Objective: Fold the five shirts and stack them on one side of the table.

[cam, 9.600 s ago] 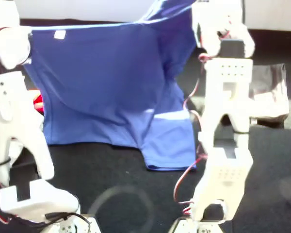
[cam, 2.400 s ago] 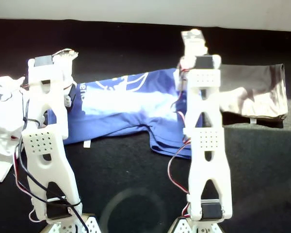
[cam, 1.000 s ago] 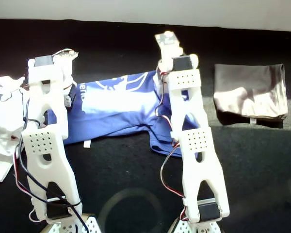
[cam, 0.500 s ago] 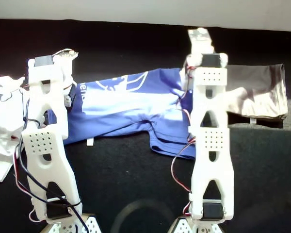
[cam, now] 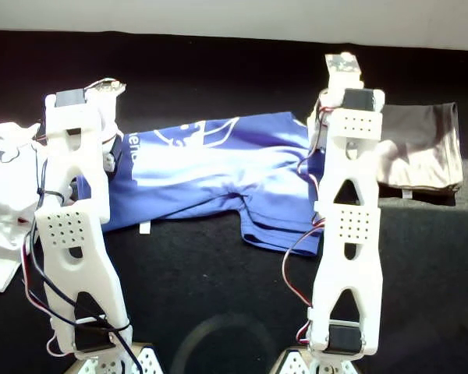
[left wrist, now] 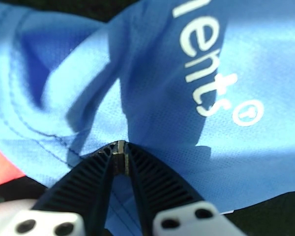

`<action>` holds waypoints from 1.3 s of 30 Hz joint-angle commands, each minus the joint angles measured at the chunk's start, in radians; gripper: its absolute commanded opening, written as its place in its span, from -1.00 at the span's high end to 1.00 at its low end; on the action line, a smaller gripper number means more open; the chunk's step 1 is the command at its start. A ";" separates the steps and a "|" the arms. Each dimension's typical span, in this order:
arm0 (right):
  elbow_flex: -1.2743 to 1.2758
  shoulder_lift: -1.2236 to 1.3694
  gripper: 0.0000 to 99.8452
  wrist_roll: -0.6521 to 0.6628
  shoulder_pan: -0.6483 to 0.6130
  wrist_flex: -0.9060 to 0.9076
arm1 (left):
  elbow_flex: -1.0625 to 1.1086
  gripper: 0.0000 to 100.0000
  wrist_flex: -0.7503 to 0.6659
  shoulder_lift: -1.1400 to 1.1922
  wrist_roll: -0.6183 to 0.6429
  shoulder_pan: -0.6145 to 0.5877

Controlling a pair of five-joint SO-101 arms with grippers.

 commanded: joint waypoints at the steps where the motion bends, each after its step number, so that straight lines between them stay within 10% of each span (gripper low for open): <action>1: -0.094 -0.079 0.87 -0.009 -0.005 0.013 | -0.010 0.98 -0.003 0.008 0.003 0.005; 9: -0.027 -0.334 0.87 -0.009 -0.051 0.015 | -0.071 0.98 0.121 -0.051 0.014 -0.013; 24: 1.230 -0.915 0.85 0.043 -0.271 -0.173 | 0.257 0.98 0.153 -0.309 0.041 -0.013; 39: 1.900 -1.012 0.85 0.114 -0.332 -0.581 | 0.730 0.98 -0.356 -0.470 0.044 -0.114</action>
